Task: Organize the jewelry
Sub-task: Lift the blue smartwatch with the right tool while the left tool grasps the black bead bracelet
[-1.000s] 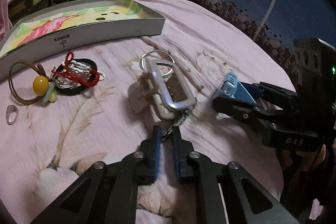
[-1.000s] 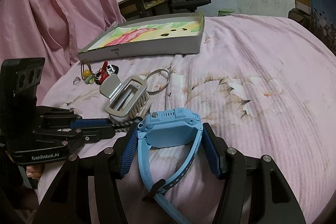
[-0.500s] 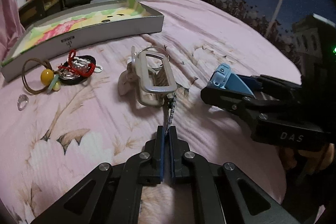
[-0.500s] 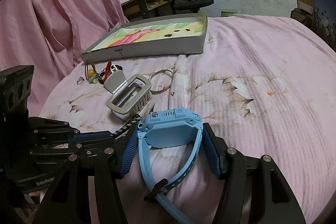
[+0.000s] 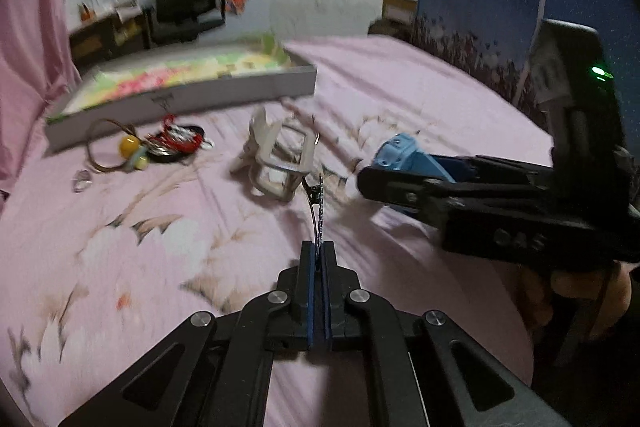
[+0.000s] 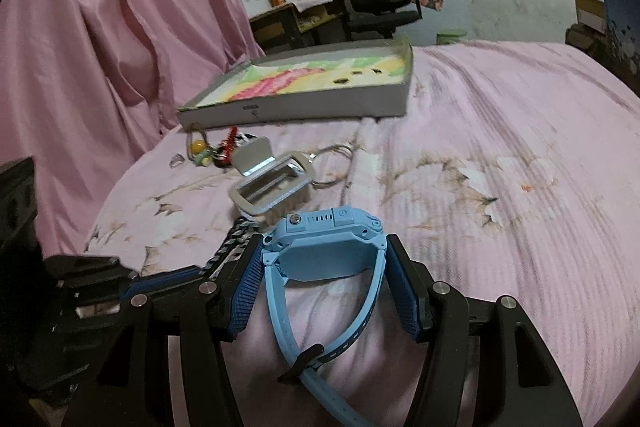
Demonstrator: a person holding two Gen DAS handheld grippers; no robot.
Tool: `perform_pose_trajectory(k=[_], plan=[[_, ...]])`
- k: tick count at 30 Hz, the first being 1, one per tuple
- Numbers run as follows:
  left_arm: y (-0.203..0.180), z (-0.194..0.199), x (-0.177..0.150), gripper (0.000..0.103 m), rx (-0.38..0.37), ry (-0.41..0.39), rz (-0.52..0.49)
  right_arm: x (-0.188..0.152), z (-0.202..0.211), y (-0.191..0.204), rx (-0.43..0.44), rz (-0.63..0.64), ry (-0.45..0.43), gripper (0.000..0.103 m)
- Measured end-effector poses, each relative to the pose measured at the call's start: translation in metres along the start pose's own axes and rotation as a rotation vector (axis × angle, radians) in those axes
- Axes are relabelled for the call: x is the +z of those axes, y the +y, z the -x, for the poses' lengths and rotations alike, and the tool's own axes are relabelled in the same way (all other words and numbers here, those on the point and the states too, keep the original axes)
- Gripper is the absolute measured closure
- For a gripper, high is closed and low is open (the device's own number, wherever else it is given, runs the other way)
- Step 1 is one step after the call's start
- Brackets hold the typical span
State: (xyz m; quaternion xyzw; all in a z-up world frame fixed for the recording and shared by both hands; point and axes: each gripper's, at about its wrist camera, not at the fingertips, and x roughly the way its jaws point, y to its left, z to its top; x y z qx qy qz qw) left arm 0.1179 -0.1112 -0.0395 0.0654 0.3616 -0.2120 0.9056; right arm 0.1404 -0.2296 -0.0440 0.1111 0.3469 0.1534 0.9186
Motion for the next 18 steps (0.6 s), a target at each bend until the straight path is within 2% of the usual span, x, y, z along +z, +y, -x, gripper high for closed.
perform_pose_trajectory(k=[8,12,18], plan=[[-0.004,0.032,-0.002,0.100,0.050,-0.172,0.046,0.004,0.022,0.011,0.023,0.041,-0.118,0.049],[0.003,0.042,0.005,0.100,0.056,-0.230,0.076,0.009,0.035,0.012,0.029,0.044,-0.190,0.049],[0.013,0.049,0.025,0.100,0.087,-0.310,0.111,0.016,0.043,0.012,0.021,0.040,-0.238,0.049]])
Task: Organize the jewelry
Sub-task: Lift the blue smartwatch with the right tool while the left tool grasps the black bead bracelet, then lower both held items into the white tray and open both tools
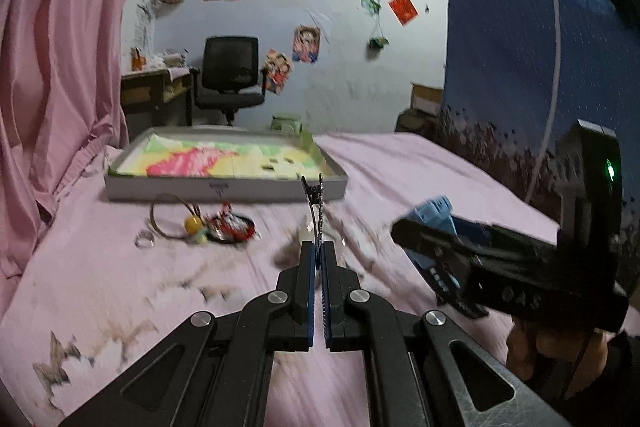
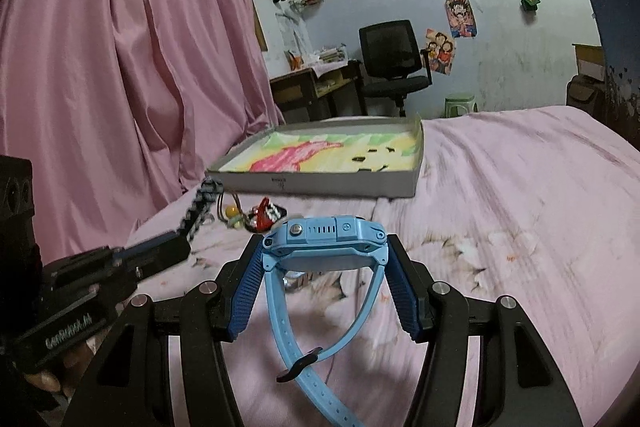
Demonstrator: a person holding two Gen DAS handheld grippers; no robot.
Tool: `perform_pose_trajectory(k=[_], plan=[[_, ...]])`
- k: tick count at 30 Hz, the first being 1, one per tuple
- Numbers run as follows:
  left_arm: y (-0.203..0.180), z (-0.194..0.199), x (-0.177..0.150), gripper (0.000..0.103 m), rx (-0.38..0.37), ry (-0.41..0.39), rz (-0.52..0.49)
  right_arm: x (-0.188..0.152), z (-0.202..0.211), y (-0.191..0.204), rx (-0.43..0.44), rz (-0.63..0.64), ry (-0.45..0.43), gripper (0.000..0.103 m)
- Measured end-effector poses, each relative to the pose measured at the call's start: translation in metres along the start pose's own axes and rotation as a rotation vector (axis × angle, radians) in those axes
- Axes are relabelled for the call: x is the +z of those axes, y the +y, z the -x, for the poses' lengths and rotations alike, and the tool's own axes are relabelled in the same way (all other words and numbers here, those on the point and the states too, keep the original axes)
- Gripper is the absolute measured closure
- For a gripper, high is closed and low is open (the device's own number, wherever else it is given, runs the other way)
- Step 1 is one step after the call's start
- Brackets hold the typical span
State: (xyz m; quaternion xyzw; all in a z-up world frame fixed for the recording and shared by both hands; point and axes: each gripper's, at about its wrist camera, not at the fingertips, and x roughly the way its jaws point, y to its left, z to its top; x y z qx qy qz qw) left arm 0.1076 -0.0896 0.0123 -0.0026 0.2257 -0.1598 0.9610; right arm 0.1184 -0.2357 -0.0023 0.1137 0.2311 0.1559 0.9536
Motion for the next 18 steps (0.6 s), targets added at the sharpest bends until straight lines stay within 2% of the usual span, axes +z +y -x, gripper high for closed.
perform_pose_trajectory(k=[4,10,15,18], plan=[[0.010,-0.004,0.016,0.100,0.017,-0.044,0.026,0.010,-0.002,-0.002,-0.003,-0.021,-0.036,0.049],[0.032,-0.024,0.044,0.100,0.055,-0.091,0.062,0.045,-0.021,-0.003,-0.011,-0.012,-0.103,0.049],[0.059,-0.056,0.068,0.100,0.068,-0.103,0.096,0.087,-0.058,-0.001,-0.007,-0.001,-0.165,0.049],[0.075,-0.082,0.082,0.100,0.075,-0.095,0.105,0.110,-0.094,-0.003,-0.009,-0.002,-0.177,0.049]])
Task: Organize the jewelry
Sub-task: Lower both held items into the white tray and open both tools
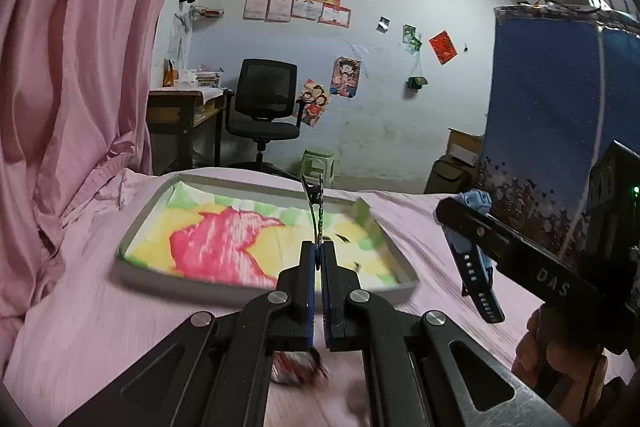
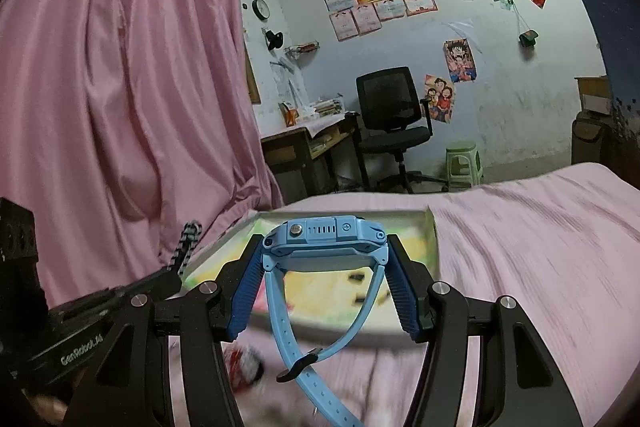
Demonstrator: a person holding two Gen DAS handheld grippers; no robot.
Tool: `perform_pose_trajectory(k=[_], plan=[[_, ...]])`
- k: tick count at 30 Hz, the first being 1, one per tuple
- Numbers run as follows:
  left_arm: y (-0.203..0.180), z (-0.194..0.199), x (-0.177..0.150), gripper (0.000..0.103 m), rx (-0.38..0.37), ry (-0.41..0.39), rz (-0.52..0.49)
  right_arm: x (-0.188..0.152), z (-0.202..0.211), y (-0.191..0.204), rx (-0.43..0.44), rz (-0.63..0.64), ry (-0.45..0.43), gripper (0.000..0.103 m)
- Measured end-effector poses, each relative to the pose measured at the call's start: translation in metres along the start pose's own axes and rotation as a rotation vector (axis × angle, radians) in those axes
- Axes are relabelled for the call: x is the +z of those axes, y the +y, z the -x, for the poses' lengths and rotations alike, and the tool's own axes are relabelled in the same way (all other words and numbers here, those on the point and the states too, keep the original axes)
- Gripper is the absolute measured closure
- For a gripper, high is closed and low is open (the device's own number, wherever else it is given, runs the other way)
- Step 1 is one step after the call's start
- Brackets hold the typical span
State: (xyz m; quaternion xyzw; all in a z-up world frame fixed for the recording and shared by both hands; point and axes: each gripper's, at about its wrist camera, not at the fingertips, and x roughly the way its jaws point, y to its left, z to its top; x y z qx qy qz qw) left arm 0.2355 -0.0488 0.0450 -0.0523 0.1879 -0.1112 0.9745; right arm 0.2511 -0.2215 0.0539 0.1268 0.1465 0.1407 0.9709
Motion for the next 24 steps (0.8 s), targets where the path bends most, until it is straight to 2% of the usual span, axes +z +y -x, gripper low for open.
perform_pose_trajectory(k=[4,7,13,17,20,24], plan=[[0.017,-0.044,0.013,0.100,0.001,0.052,0.036,0.002,-0.043,-0.005,-0.023,0.002,0.047,0.049],[0.028,-0.075,0.015,0.100,0.006,0.121,0.065,-0.005,-0.076,-0.012,-0.045,-0.013,0.120,0.049],[0.046,-0.132,0.008,0.100,0.020,0.346,0.119,-0.034,-0.126,-0.031,-0.084,-0.054,0.302,0.049],[0.050,-0.151,-0.007,0.100,0.040,0.469,0.118,-0.052,-0.145,-0.035,-0.088,-0.058,0.419,0.050],[0.045,-0.153,-0.011,0.099,0.051,0.491,0.081,-0.058,-0.149,-0.033,-0.094,-0.045,0.442,0.050],[0.046,-0.150,-0.010,0.099,0.044,0.489,0.080,-0.060,-0.150,-0.030,-0.095,-0.041,0.447,0.049]])
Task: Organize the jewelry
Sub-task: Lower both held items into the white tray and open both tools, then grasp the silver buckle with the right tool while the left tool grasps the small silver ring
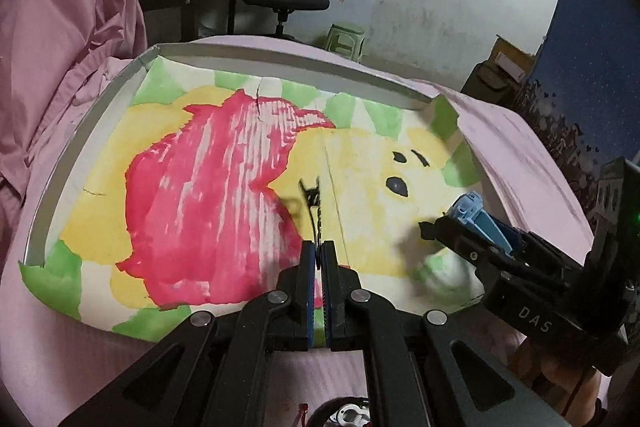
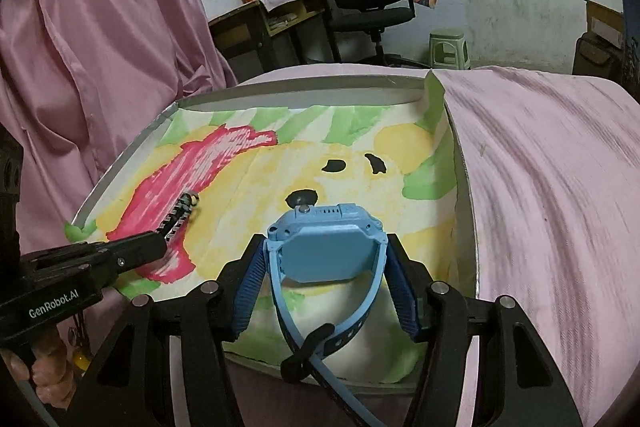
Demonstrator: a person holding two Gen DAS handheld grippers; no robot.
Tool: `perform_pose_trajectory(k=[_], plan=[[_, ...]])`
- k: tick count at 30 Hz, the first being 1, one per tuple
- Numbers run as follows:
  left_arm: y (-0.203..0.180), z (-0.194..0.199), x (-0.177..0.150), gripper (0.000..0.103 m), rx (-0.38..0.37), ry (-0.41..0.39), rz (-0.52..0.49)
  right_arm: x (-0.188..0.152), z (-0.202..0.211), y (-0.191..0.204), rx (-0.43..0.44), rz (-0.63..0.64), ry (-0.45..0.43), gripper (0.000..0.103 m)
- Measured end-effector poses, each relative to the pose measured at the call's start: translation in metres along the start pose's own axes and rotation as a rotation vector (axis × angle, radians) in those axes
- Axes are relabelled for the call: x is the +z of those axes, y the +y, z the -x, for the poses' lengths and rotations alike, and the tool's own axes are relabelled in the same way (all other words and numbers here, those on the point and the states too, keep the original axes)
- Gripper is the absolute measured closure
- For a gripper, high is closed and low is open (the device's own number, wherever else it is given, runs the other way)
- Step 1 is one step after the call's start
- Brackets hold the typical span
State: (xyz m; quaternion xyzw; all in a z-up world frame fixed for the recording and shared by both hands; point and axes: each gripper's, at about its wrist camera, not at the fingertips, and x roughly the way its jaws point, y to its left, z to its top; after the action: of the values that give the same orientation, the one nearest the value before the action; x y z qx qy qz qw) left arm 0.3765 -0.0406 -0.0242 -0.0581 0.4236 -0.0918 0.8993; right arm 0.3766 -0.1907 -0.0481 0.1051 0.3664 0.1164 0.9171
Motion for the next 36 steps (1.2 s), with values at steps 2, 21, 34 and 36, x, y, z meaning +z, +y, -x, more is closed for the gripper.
perform_pose_trajectory(k=[2,21,34,36], plan=[[0.004,0.003,-0.001,0.099,-0.027,-0.016,0.008,-0.002,0.005,-0.001,0.002,-0.003,-0.010,0.048],[-0.009,0.114,-0.047,0.016,0.001,-0.408,-0.049,-0.029,0.140,0.012,0.008,0.037,-0.423,0.001],[0.000,0.183,-0.111,0.000,0.073,-0.602,-0.046,-0.080,0.204,0.052,-0.017,0.150,-0.565,0.001],[0.002,0.189,-0.122,0.000,0.083,-0.611,-0.057,-0.090,0.212,0.057,-0.013,0.158,-0.566,0.001]])
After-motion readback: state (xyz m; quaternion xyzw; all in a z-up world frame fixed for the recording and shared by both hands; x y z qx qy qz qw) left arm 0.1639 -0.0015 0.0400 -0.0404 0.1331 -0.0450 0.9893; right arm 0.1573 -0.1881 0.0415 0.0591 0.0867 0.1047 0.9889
